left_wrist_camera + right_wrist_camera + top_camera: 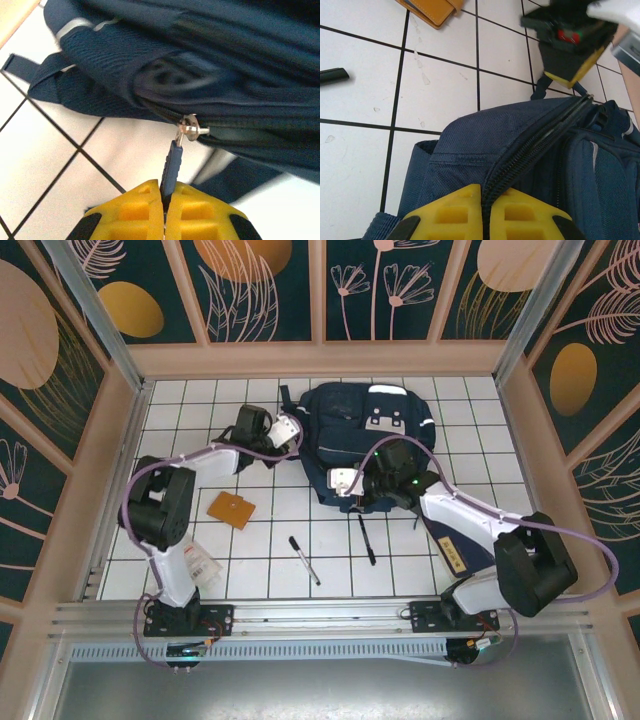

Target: Pack the student bag

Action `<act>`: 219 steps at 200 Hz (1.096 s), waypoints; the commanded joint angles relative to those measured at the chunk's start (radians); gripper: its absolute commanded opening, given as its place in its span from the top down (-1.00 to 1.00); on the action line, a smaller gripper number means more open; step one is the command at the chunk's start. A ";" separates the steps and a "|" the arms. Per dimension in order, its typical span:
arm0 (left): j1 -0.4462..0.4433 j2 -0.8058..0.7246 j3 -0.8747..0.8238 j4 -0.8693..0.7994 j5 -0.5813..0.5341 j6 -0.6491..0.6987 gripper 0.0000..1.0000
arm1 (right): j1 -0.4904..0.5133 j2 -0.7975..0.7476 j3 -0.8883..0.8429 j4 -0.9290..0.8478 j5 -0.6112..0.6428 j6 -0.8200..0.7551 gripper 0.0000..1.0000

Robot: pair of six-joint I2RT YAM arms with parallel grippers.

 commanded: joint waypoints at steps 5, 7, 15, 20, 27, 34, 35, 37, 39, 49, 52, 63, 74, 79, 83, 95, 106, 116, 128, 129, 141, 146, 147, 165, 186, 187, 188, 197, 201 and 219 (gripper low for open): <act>0.042 0.090 0.129 -0.091 -0.216 -0.121 1.00 | 0.007 -0.053 -0.010 0.018 -0.069 -0.013 1.00; 0.043 0.094 0.132 -0.091 -0.221 -0.126 1.00 | 0.007 -0.053 -0.011 0.018 -0.069 -0.014 1.00; 0.045 0.106 0.142 -0.089 -0.246 -0.148 1.00 | 0.008 -0.053 -0.011 0.017 -0.065 -0.016 1.00; 0.046 0.113 0.148 -0.093 -0.254 -0.156 1.00 | 0.009 -0.054 -0.011 0.017 -0.064 -0.018 1.00; 0.053 0.127 0.164 -0.108 -0.253 -0.169 1.00 | 0.008 -0.056 -0.012 0.019 -0.063 -0.018 1.00; 0.058 0.148 0.187 -0.138 -0.251 -0.184 1.00 | 0.010 -0.057 -0.010 0.021 -0.064 -0.019 1.00; 0.059 0.152 0.192 -0.143 -0.251 -0.186 1.00 | 0.009 -0.057 -0.010 0.020 -0.064 -0.019 1.00; 0.060 0.158 0.201 -0.151 -0.251 -0.189 1.00 | 0.009 -0.057 -0.009 0.020 -0.065 -0.019 1.00; 0.060 0.165 0.209 -0.161 -0.251 -0.192 1.00 | 0.009 -0.057 -0.007 0.020 -0.067 -0.019 1.00; 0.064 0.199 0.243 -0.205 -0.257 -0.195 1.00 | 0.011 -0.055 0.001 0.017 -0.073 -0.019 1.00; 0.065 0.209 0.251 -0.216 -0.260 -0.197 1.00 | 0.011 -0.054 0.003 0.017 -0.075 -0.018 1.00; 0.067 0.234 0.268 -0.240 -0.278 -0.203 1.00 | 0.010 -0.049 0.014 0.010 -0.083 -0.018 1.00; 0.072 0.241 0.267 -0.239 -0.293 -0.215 1.00 | 0.012 -0.042 0.021 0.011 -0.090 -0.011 1.00; 0.075 0.236 0.259 -0.232 -0.286 -0.219 1.00 | 0.013 -0.040 0.022 0.012 -0.093 -0.007 1.00; 0.078 0.228 0.248 -0.224 -0.275 -0.224 0.94 | 0.014 -0.037 0.023 0.015 -0.093 -0.002 1.00; 0.086 0.186 0.214 -0.197 -0.223 -0.239 0.63 | 0.018 -0.026 0.017 0.048 -0.076 0.040 1.00; 0.091 0.132 0.172 -0.163 -0.187 -0.253 0.51 | 0.011 -0.022 -0.011 0.124 -0.044 0.115 0.72; 0.095 0.079 0.140 -0.145 -0.163 -0.260 0.46 | 0.001 -0.020 -0.030 0.164 -0.021 0.164 0.41; 0.095 0.014 0.110 -0.146 -0.115 -0.265 0.30 | -0.002 -0.015 -0.034 0.198 0.025 0.256 0.09; 0.096 0.009 0.109 -0.148 -0.112 -0.266 0.29 | -0.003 -0.015 -0.034 0.202 0.029 0.267 0.08; 0.095 -0.049 0.105 -0.186 -0.077 -0.271 0.27 | -0.004 -0.012 -0.013 0.220 0.099 0.426 -0.05; 0.097 -0.071 0.107 -0.204 -0.070 -0.286 0.26 | -0.001 -0.014 -0.002 0.222 0.141 0.502 -0.28; 0.096 -0.075 0.107 -0.208 -0.067 -0.290 0.25 | 0.000 -0.015 -0.001 0.225 0.152 0.525 -0.35; 0.096 -0.156 0.085 -0.272 0.086 -0.284 0.22 | 0.012 -0.044 0.015 0.237 0.443 0.886 -0.76; 0.090 -0.271 -0.016 -0.275 0.366 -0.217 0.15 | 0.005 -0.128 0.026 0.083 0.676 1.154 -0.96; 0.090 -0.276 -0.023 -0.271 0.373 -0.216 0.14 | 0.005 -0.132 0.026 0.077 0.694 1.172 -0.96; 0.089 -0.280 -0.028 -0.268 0.377 -0.215 0.13 | 0.005 -0.137 0.026 0.068 0.703 1.189 -0.96; 0.079 -0.324 -0.075 -0.241 0.390 -0.224 0.11 | -0.005 -0.174 0.041 -0.015 0.847 1.344 -0.99; 0.071 -0.342 -0.093 -0.229 0.375 -0.230 0.10 | -0.015 -0.188 0.051 -0.072 0.886 1.402 -0.99; 0.025 -0.413 -0.148 -0.213 0.256 -0.265 0.09 | -0.074 -0.235 0.103 -0.345 0.915 1.660 -0.99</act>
